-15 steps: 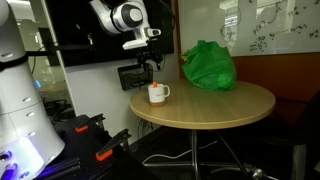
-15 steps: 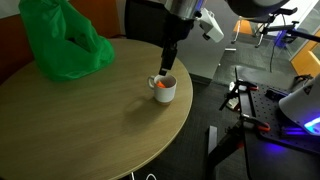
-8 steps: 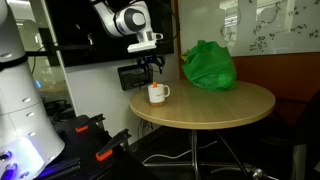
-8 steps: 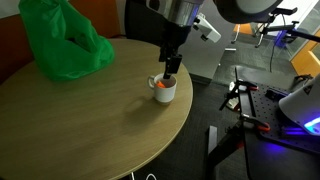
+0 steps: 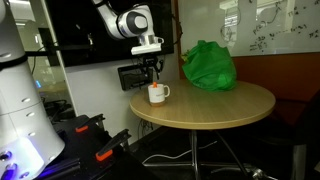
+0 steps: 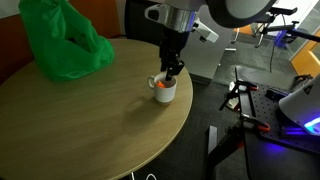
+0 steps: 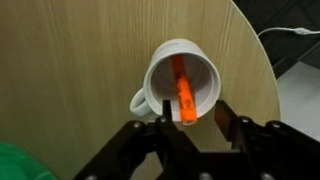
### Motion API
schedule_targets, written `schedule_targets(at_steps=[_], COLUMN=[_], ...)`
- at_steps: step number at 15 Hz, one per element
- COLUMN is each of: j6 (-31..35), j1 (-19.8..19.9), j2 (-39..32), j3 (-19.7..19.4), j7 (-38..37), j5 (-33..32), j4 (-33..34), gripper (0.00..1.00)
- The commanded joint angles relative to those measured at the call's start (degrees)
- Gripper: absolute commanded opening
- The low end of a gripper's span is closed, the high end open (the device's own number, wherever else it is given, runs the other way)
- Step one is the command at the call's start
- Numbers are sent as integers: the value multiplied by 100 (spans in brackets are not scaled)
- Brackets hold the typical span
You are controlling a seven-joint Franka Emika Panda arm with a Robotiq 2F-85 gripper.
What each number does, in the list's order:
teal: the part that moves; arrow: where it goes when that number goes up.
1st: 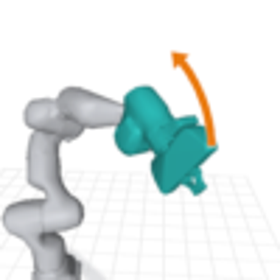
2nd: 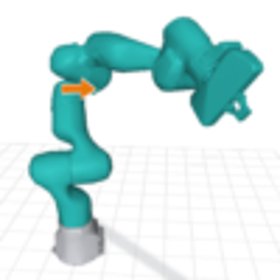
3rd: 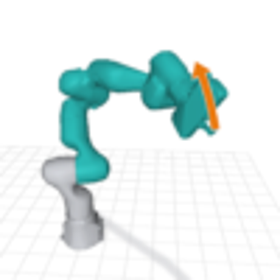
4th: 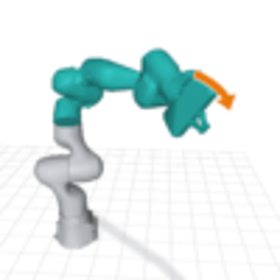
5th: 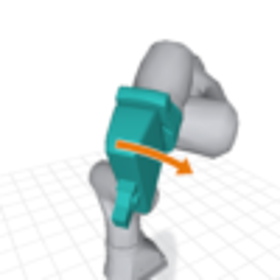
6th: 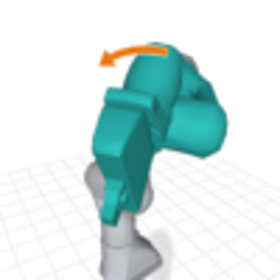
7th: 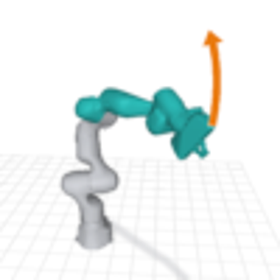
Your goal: Take the marker out of the cup and place it on the table
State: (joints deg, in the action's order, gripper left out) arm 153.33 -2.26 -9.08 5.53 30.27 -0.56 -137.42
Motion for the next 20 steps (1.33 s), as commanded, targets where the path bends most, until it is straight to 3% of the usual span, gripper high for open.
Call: schedule_targets(at_steps=[1, 9, 17, 20], j6=[-348, -338, -442, -383], j1=[102, 184, 336, 370], j2=[-130, -624, -694, -842], j3=[75, 113, 230, 275], j7=[106, 96, 220, 210], j5=[11, -86, 35, 31], j4=[172, 412, 571, 607], gripper=[56, 57, 41, 42])
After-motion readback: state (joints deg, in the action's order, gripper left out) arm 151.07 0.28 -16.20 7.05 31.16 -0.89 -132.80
